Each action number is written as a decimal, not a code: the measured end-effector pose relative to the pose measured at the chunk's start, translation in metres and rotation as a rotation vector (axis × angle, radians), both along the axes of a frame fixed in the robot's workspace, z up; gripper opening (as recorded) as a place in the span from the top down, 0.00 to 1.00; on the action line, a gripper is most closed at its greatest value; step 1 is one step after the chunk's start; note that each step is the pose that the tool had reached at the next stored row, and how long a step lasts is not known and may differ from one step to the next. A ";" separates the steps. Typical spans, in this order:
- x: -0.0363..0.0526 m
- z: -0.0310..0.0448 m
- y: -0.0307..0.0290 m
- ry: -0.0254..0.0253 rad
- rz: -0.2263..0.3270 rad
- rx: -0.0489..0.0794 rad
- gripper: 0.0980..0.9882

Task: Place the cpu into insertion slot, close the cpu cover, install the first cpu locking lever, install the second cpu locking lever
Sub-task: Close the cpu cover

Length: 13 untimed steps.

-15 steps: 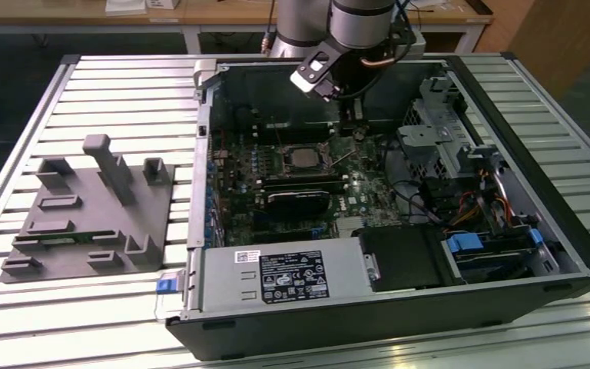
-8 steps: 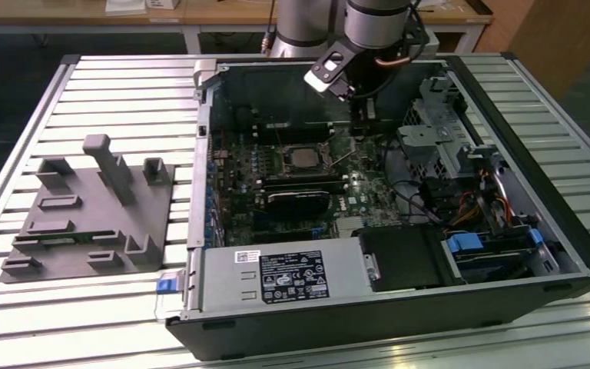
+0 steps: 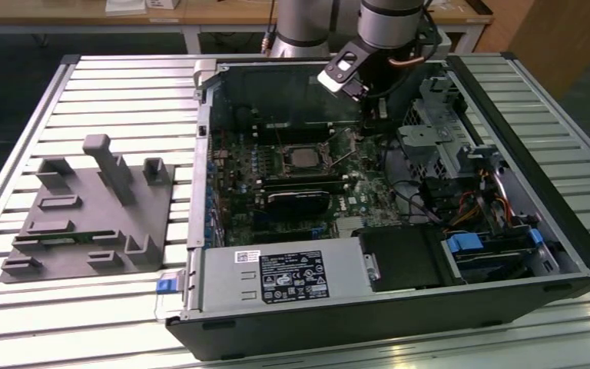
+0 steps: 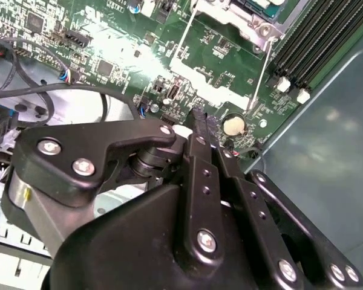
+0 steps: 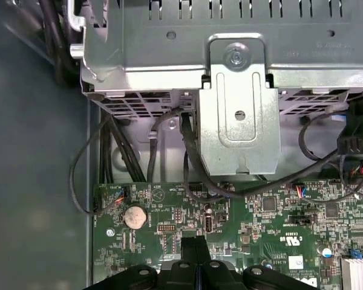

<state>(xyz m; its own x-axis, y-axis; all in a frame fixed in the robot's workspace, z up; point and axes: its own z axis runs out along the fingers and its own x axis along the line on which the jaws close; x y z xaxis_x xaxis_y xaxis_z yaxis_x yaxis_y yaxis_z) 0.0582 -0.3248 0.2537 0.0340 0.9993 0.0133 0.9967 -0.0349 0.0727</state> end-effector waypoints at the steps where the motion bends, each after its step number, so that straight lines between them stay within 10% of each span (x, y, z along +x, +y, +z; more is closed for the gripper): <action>1: 0.0002 -0.0007 0.0000 0.0000 0.000 0.000 0.99; 13: 0.0006 -0.0177 0.0000 0.0083 0.000 0.000 0.99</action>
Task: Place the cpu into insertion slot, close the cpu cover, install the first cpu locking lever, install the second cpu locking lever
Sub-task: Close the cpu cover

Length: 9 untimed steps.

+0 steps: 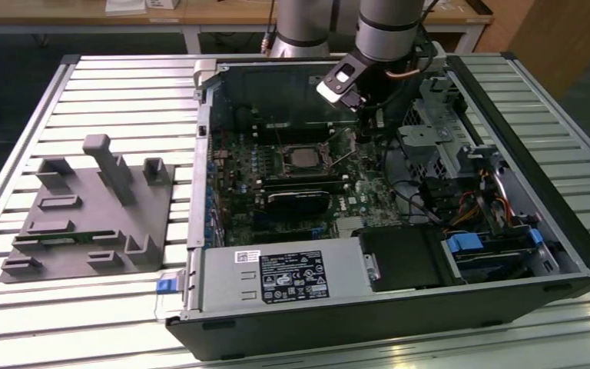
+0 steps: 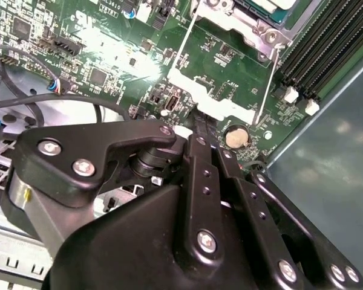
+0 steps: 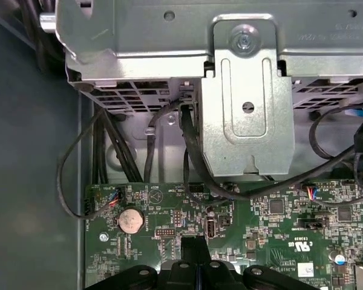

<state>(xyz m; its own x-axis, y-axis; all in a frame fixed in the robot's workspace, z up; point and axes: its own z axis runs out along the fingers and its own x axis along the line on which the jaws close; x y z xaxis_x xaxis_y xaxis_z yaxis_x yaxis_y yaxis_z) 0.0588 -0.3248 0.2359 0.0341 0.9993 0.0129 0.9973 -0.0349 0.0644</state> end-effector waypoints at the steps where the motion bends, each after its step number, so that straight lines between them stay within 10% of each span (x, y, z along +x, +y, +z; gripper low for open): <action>1: 0.0000 0.0000 0.0000 0.0000 0.000 0.000 0.99; 5: 0.0001 -0.0001 0.0000 0.0032 0.000 0.000 0.99; 9: 0.0009 -0.0004 0.0000 0.0502 0.000 0.000 0.99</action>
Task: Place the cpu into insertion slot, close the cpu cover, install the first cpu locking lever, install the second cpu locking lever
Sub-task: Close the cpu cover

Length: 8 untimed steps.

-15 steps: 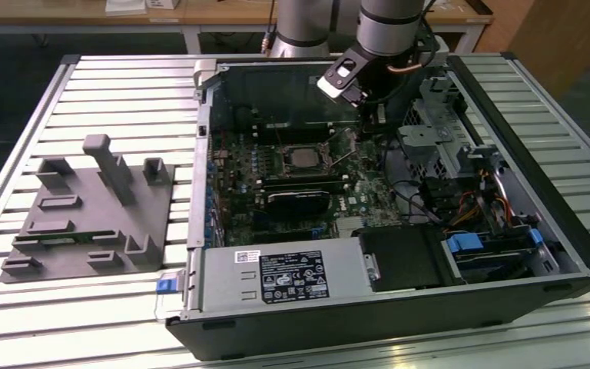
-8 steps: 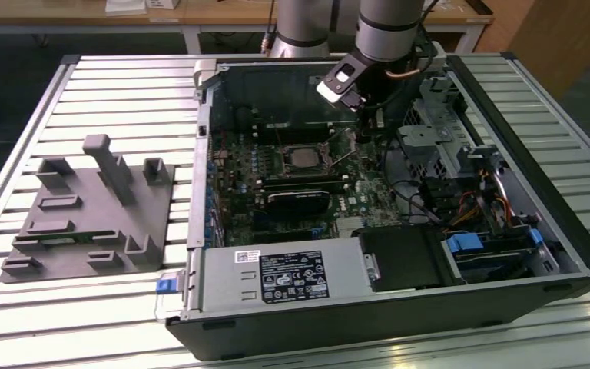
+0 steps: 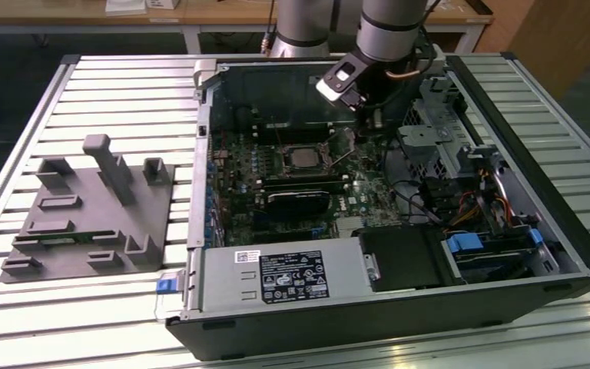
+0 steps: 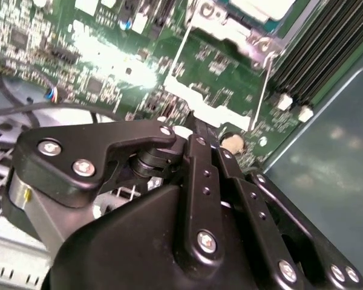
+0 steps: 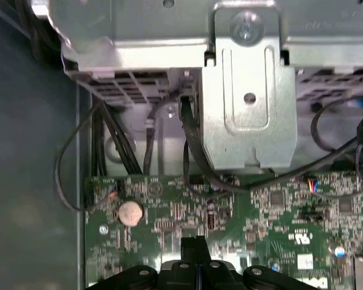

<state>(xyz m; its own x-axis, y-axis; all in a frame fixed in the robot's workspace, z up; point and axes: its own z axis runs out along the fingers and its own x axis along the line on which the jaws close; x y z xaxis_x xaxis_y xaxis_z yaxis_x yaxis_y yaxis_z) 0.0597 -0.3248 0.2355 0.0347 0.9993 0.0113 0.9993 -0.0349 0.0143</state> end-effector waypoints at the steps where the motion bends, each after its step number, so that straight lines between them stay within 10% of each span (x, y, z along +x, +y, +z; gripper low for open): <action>1: 0.0002 -0.0001 0.0000 0.0135 0.000 0.000 0.99; 2: 0.0002 -0.0001 0.0000 0.0209 0.000 0.000 0.99; 8: -0.0011 -0.0001 0.0000 0.0213 0.000 0.000 0.99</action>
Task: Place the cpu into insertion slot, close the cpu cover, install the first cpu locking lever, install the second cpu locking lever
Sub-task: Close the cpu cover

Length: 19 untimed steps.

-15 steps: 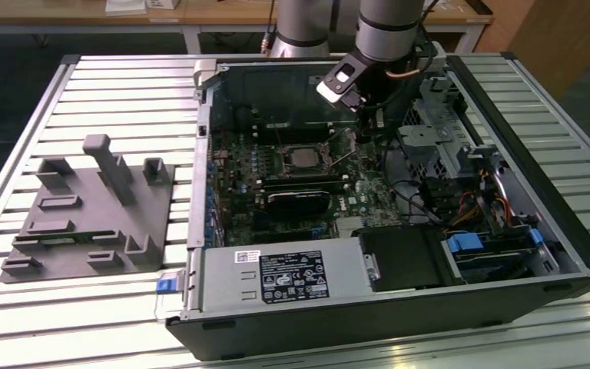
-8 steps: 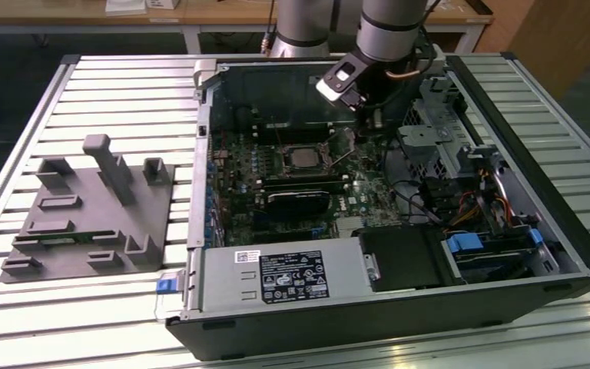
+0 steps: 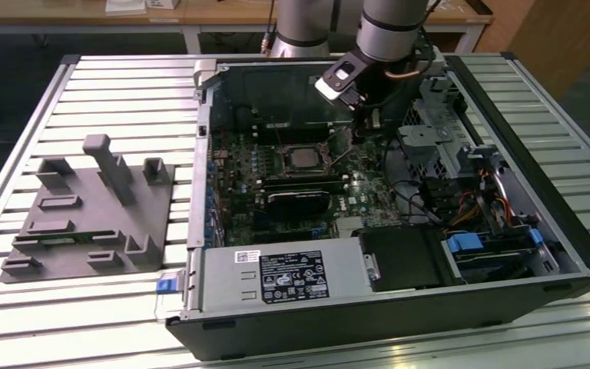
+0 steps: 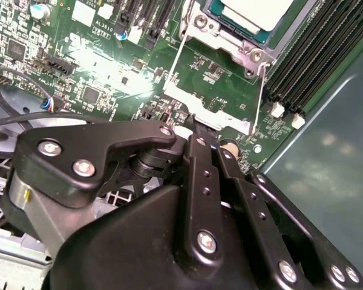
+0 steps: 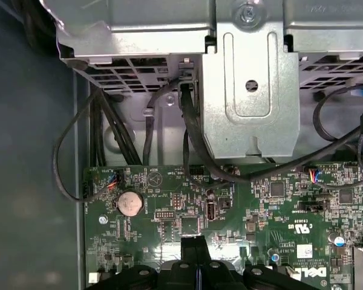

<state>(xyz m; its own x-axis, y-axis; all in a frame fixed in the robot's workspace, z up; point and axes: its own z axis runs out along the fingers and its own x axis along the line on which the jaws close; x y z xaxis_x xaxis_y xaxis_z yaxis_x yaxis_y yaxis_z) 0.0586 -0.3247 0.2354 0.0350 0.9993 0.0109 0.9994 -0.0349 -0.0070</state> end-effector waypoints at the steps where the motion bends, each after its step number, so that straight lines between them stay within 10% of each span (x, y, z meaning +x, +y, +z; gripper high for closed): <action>1: -0.0014 0.0000 0.0000 0.0000 0.000 0.000 0.99; 19: -0.0556 0.0000 0.0001 -0.0051 0.000 0.001 0.99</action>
